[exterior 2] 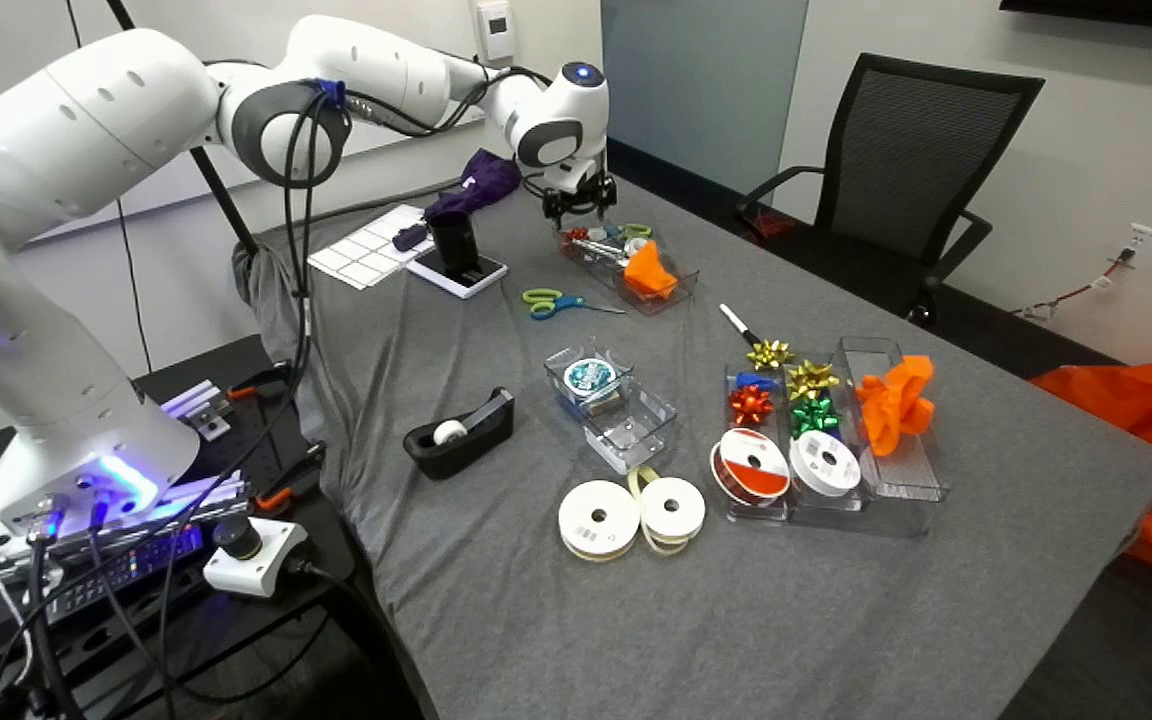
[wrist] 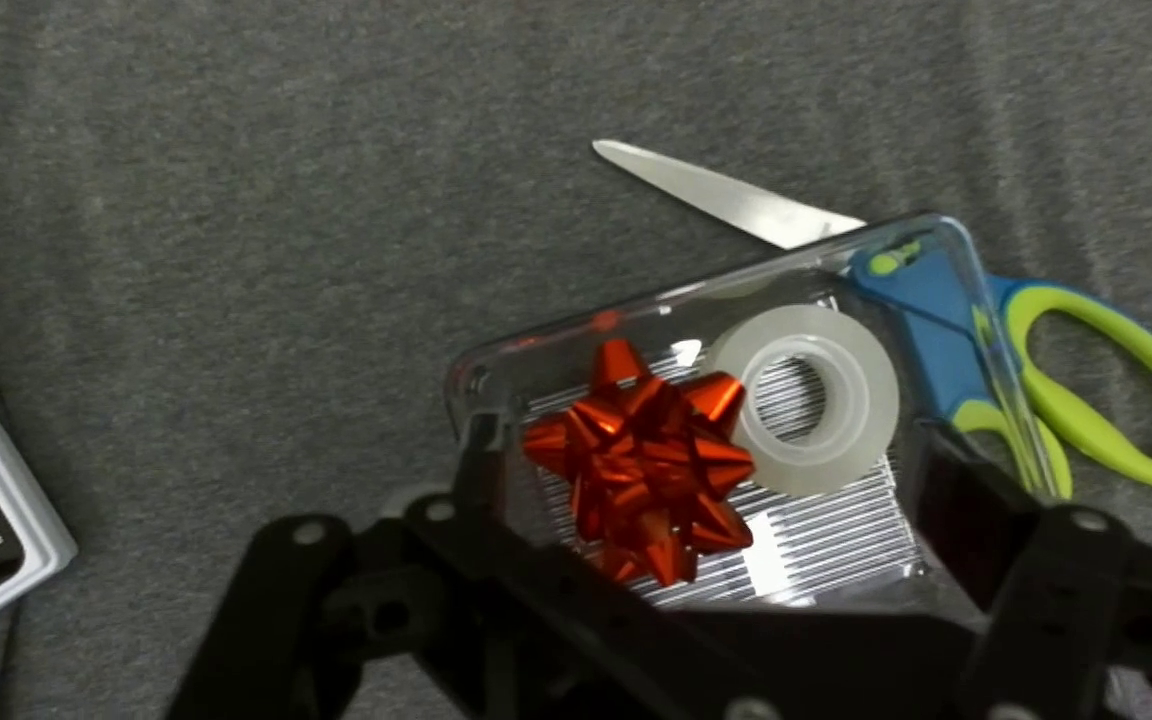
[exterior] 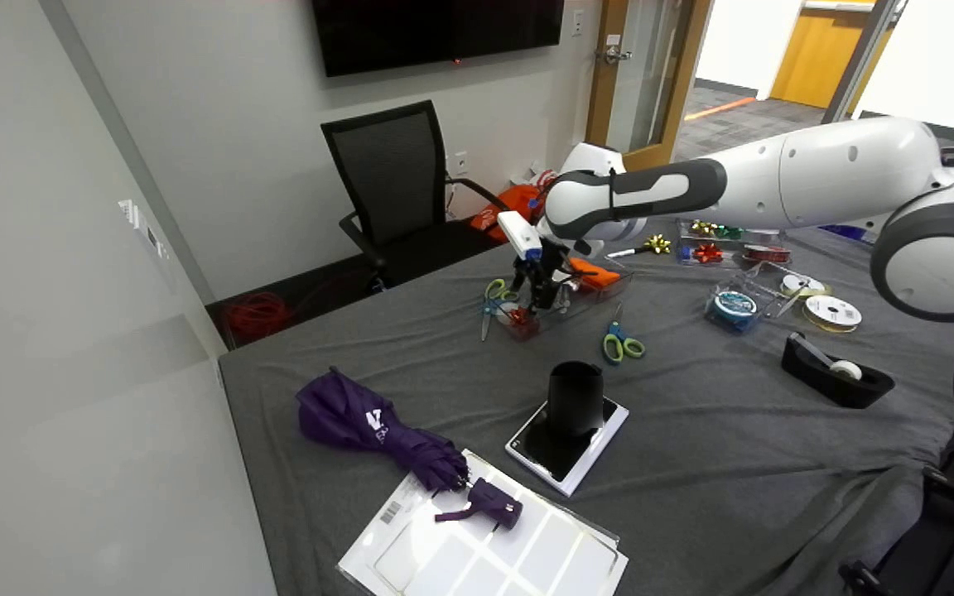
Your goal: Remove the red ribbons from the clear case on the left and then put them in the bottom compartment of the clear case on the right
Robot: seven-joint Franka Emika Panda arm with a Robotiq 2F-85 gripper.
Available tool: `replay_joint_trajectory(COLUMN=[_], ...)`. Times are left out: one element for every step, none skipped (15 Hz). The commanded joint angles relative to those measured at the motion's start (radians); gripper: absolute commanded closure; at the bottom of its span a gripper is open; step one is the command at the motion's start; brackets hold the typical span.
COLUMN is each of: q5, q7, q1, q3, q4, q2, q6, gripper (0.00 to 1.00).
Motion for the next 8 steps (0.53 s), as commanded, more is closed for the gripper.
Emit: replay_joint_trajectory(q5=[-0.009,-0.008,-0.007,-0.004,-0.004,-0.004,-0.005,-0.007], q7=[0.017,0.017,0.019,0.015,0.015,0.013,0.012,0.014], q1=[-0.011,-0.012,-0.012,-0.015,-0.016,-0.017,-0.018,-0.018], q3=[0.009,0.01,0.01,0.015,0.015,0.017,0.017,0.016], q4=[0.058,0.067,0.073,0.083,0.091,0.1,0.108,0.113], q2=[0.038,0.047,0.053,0.062,0.067,0.073,0.08,0.084], q6=[-0.031,-0.021,-0.015,0.0,0.003,0.003,0.001,-0.002], gripper=[0.0,0.0,0.0,0.0,0.0,0.0,0.0,0.0])
